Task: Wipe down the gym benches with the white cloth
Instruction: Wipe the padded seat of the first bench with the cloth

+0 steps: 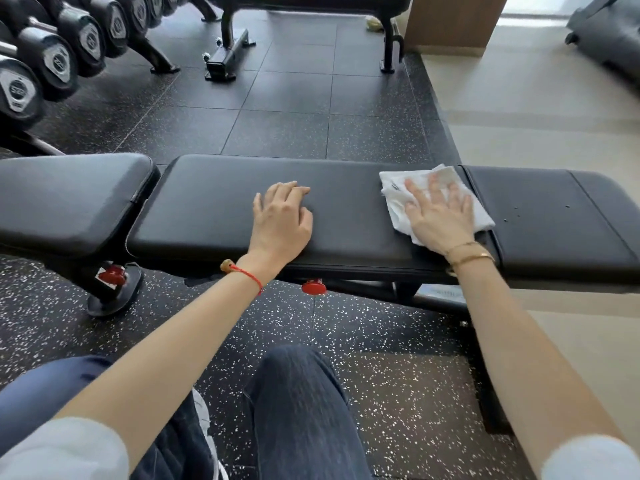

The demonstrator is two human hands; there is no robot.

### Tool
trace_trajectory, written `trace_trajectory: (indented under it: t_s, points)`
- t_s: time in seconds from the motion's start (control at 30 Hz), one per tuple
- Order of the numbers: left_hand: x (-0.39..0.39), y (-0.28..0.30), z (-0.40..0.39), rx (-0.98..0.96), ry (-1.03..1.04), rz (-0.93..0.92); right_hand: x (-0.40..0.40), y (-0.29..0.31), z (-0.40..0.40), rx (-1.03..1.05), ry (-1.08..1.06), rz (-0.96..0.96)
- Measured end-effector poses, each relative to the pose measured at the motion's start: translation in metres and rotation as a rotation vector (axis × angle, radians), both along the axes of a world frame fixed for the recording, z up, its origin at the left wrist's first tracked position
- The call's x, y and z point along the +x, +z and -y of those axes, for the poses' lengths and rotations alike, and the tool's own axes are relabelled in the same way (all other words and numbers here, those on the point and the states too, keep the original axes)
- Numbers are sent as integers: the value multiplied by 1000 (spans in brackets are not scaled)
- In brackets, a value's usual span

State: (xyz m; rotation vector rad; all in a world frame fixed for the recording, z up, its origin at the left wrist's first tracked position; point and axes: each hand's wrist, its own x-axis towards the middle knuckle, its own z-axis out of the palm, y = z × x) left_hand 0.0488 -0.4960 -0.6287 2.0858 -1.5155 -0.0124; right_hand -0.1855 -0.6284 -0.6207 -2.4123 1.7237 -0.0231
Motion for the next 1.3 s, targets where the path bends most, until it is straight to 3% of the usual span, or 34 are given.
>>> trace_trajectory:
  t_s: [0.13, 0.27, 0.43, 0.57, 0.83, 1.1, 1.3]
  points:
    - [-25, -11, 11, 68, -10, 53, 25, -6, -31, -76, 145, -18]
    - [-21, -21, 13, 83, 8, 106, -2, -13, -64, -124, 283, 30]
    - [-22, -19, 11, 89, 1, 124, -53, -7, -34, -79, 75, 21]
    - [-22, -18, 9, 97, 13, 133, -30, 1, -10, -1, 8, -1]
    - [-21, -19, 9, 111, -7, 157, -30, -15, -63, -82, 100, 7]
    - [-23, -20, 11, 106, -20, 176, 23, 0, -6, -9, -108, -8]
    - [-24, -18, 10, 99, -19, 181, 19, -7, -23, -22, -36, 7]
